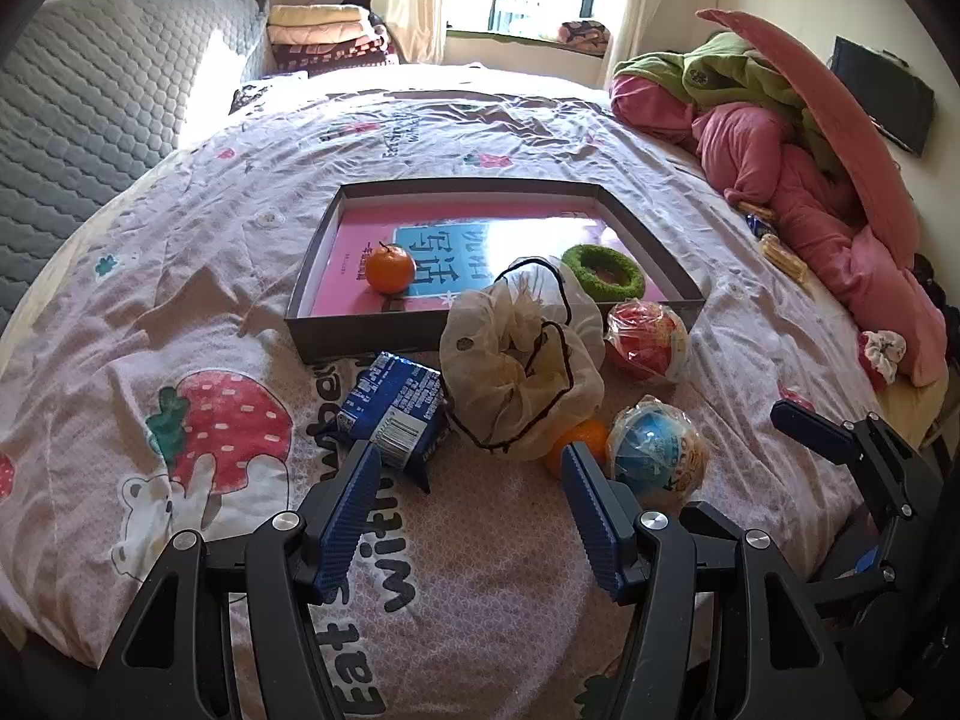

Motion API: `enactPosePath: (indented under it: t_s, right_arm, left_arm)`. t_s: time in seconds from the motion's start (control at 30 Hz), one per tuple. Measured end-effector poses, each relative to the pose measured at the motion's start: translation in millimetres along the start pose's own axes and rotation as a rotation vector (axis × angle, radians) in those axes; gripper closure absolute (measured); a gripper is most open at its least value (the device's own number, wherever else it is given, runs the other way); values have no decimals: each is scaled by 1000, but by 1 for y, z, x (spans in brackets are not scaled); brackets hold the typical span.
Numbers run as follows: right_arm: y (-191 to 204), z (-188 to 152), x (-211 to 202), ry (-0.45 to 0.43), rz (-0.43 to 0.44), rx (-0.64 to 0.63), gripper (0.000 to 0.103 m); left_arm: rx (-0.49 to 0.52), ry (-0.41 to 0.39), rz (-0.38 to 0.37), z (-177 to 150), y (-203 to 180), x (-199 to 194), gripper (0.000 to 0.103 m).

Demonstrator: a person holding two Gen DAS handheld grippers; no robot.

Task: Organize objects
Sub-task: 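Withdraw both tools from the tray back toward the remaining items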

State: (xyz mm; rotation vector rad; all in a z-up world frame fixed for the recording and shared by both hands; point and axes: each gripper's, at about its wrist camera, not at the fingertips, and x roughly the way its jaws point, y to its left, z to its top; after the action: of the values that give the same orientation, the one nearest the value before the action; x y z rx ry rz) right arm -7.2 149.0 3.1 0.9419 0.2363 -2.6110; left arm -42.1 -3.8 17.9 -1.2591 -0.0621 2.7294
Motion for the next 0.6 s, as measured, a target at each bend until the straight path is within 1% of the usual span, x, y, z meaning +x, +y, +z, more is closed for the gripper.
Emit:
enactPosePath:
  t_s: [0.27,0.6]
  right_arm:
    - [-1,-4,2,19,-12,1,17]
    - [1,-5,6,33,-9,-11,17]
  left_arm:
    - [13,10,-1,-4,-5,1,39]
    - [-2,13,-2,-4,0,6,39]
